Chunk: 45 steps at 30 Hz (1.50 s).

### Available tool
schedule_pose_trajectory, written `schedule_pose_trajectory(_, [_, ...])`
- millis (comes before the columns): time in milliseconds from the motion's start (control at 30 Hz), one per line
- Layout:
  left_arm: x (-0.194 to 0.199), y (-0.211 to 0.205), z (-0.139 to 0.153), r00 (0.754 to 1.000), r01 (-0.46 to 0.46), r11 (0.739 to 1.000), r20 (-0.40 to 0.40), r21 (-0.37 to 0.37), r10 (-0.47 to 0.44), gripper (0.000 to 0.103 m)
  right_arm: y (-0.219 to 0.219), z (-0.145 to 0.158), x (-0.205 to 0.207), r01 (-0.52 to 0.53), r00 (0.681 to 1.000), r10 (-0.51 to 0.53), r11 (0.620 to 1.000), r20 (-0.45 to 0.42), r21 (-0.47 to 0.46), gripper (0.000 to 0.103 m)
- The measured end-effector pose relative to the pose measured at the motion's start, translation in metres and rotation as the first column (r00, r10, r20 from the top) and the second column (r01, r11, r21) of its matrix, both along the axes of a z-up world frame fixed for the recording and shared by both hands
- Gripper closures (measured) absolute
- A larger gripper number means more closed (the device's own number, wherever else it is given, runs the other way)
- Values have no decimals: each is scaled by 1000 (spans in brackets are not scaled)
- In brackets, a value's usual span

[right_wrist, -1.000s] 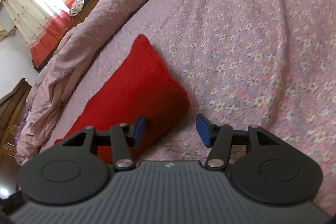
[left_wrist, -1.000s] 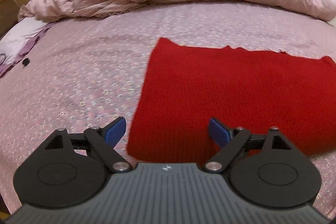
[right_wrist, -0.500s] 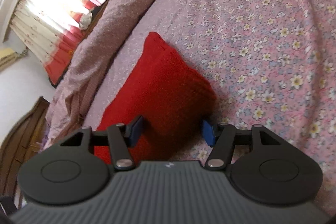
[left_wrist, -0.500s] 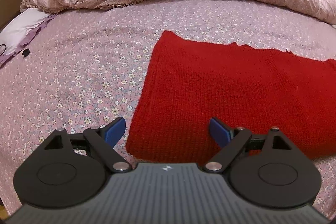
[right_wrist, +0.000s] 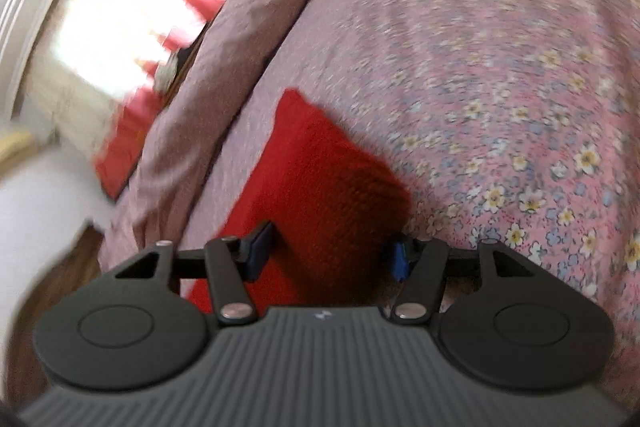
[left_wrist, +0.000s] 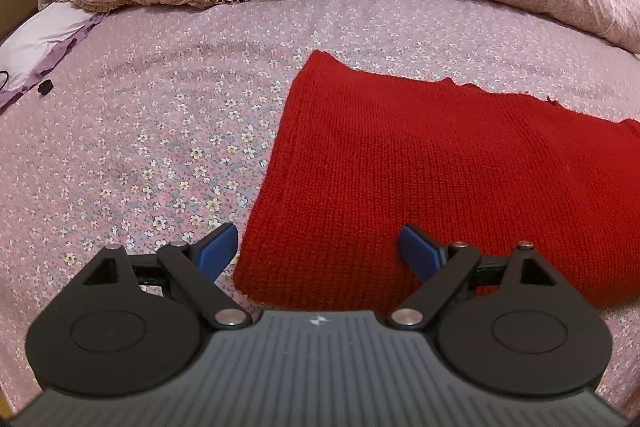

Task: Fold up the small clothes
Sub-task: 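Grasp the folded cardigan's edge with the right tool and lift it, then fold the lifted half over the other half with the right tool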

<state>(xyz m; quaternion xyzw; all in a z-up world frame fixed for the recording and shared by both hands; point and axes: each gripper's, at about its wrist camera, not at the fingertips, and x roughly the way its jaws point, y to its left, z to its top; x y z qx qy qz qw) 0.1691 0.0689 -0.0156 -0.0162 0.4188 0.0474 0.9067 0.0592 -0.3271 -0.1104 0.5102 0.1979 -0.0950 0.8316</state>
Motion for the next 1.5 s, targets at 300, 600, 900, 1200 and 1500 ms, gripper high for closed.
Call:
schedule_pose_trajectory(300, [1,4,0,1000,-1,1000,-4,-21,1,12,0,3,15,-19,1000,18,997,-19,-72,50])
schedule_pose_trajectory(600, [-5,10,10,1000,-19,1000,12,-19,19,12,9,24,34,-76,997,70,979,-38,-188,70])
schedule_pose_trajectory(900, [-11,21,19,999,-41,999,16,-27,41,12,22,55,48,-130,991,136,940,-4,-316,71])
schedule_pose_trajectory(1200, [-19,37,24,997,-80,996,17,-37,81,12,46,92,50,-182,970,237,857,56,-482,72])
schedule_pose_trajectory(1500, [-27,53,25,994,-111,992,17,-52,112,12,91,125,59,-240,921,379,736,93,-633,73])
